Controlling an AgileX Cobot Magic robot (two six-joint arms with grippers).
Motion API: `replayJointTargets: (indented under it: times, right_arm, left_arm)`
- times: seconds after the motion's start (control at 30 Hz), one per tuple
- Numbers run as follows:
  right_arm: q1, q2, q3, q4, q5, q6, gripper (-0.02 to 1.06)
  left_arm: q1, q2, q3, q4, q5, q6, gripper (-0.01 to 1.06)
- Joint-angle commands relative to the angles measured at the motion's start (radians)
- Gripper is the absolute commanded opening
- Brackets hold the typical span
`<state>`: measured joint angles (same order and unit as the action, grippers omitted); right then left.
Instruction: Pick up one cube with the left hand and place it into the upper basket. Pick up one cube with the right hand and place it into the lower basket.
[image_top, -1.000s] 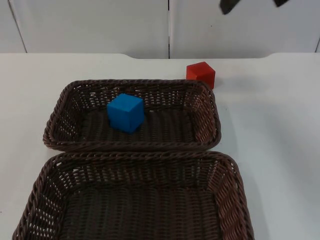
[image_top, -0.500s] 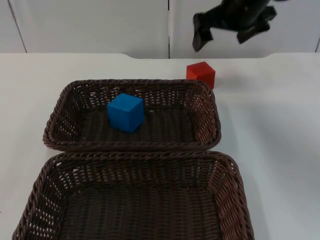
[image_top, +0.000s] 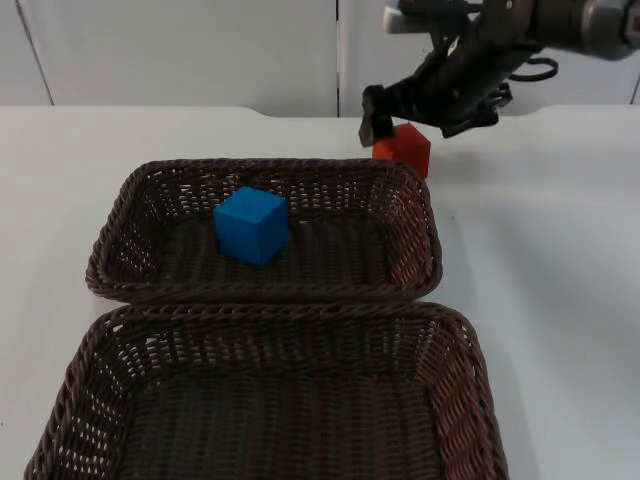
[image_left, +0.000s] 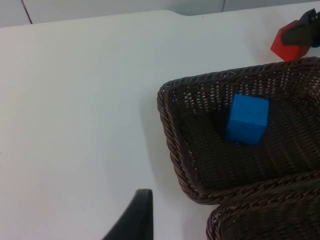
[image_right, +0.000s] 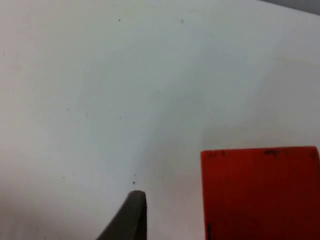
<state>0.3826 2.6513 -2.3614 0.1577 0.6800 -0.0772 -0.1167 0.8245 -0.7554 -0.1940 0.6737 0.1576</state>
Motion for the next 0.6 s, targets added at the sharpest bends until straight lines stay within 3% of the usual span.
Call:
replayJointTargets:
  times: [0.0,0.43,0.5,0.57]
  right_arm:
    - [0.003,0.003,-0.008,0.004,-0.027,-0.010,1.05]
    - [0.003,0.047,-0.008,0.014,-0.064,-0.019,1.03]
    - [0.003,0.048,-0.008,0.014,-0.062,-0.019,0.95]
    - [0.003,0.045,-0.008,0.014,-0.066,-0.016,0.80]
  left_arm:
    - [0.003,-0.005,0.005,0.000,0.003,-0.006,1.05]
    - [0.003,-0.005,0.005,0.002,0.002,-0.006,1.05]
    - [0.003,-0.005,0.005,0.003,0.002,-0.006,1.05]
    - [0.003,-0.005,0.005,0.003,0.002,-0.006,1.05]
